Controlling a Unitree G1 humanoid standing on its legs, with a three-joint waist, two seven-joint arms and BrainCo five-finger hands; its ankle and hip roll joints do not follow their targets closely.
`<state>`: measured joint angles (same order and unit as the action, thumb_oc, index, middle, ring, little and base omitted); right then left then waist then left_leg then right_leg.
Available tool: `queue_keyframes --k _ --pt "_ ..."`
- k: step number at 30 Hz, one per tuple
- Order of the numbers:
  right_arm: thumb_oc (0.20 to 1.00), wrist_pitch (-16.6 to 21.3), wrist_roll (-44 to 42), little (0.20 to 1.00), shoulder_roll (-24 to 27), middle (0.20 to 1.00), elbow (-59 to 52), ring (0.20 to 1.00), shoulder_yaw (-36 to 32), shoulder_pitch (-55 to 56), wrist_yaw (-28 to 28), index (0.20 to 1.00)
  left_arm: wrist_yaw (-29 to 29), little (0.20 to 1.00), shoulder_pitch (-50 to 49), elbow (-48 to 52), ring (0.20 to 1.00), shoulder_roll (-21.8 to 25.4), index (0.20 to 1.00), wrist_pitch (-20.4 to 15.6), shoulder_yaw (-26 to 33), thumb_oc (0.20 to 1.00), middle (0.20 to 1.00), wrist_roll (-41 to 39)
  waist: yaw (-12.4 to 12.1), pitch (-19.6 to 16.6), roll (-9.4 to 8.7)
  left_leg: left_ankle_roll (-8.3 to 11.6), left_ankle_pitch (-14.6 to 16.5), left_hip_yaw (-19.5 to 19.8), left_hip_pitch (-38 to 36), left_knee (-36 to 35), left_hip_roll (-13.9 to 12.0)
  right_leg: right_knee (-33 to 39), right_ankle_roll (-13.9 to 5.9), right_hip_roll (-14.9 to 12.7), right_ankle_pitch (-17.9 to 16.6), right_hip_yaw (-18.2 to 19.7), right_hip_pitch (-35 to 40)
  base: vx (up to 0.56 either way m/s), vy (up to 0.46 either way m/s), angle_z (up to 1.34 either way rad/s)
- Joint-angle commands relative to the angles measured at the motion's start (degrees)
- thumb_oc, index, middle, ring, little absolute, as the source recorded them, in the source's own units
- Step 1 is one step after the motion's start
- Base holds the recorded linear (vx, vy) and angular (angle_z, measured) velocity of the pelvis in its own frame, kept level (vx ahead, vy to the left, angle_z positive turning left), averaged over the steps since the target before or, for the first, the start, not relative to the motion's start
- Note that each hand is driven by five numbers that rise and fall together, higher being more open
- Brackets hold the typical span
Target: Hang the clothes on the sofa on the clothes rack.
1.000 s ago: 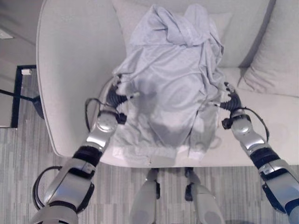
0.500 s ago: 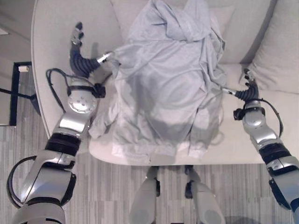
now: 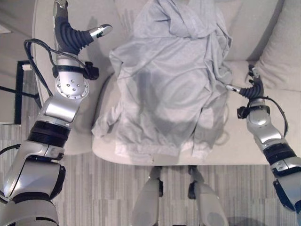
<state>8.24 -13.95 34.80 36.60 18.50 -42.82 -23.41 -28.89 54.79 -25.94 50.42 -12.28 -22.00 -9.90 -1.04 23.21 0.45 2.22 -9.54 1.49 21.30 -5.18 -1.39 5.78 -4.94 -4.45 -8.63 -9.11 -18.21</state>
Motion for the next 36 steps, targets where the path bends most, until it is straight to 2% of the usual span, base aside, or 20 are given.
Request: queue_keyframes --k 1,11,21,36 --pt "1.000 3.2 -2.1 1.000 2.6 1.000 -0.3 1.000 2.3 -3.5 -1.0 1.000 1.4 1.000 4.5 -5.8 1.000 0.2 1.000 -1.6 -3.8 1.000 1.000 0.2 0.3 -4.5 0.94 3.97 1.4 1.3 0.0 0.2 -0.1 -0.8 -8.23 -4.6 -2.7 2.3 -3.7 0.00 0.000 0.00" --pt "1.000 2.2 -6.1 1.000 0.7 1.000 5.7 1.000 8.1 -12.5 -0.3 1.000 5.3 1.000 7.8 -15.6 1.000 -4.1 1.000 0.1 -11.3 1.000 1.000 -1.5 0.8 -3.5 0.84 4.10 0.7 1.0 1.0 0.2 -0.1 -0.8 -8.37 -4.3 -3.5 2.6 -5.2 0.00 0.000 0.00" --pt "1.000 0.8 -8.0 1.000 -0.7 1.000 10.9 1.000 13.7 -21.1 0.4 1.000 7.5 1.000 7.4 -22.7 1.000 -8.0 1.000 1.0 -13.6 1.000 1.000 -3.2 1.0 -2.8 0.40 4.40 -0.1 0.7 2.7 0.2 0.0 -0.8 -8.41 -4.0 -4.3 2.7 -7.1 0.00 0.001 -0.02" --pt "1.000 -1.4 -8.5 1.000 -2.9 1.000 18.0 1.000 21.4 -26.7 4.6 1.000 8.7 1.000 9.8 -24.5 1.000 -9.6 1.000 1.6 -17.6 1.000 1.000 -2.4 0.7 -1.9 -0.23 4.62 -0.8 1.0 4.2 0.2 0.1 -0.8 -8.40 -3.8 -4.8 2.5 -8.4 0.00 -0.001 0.01"
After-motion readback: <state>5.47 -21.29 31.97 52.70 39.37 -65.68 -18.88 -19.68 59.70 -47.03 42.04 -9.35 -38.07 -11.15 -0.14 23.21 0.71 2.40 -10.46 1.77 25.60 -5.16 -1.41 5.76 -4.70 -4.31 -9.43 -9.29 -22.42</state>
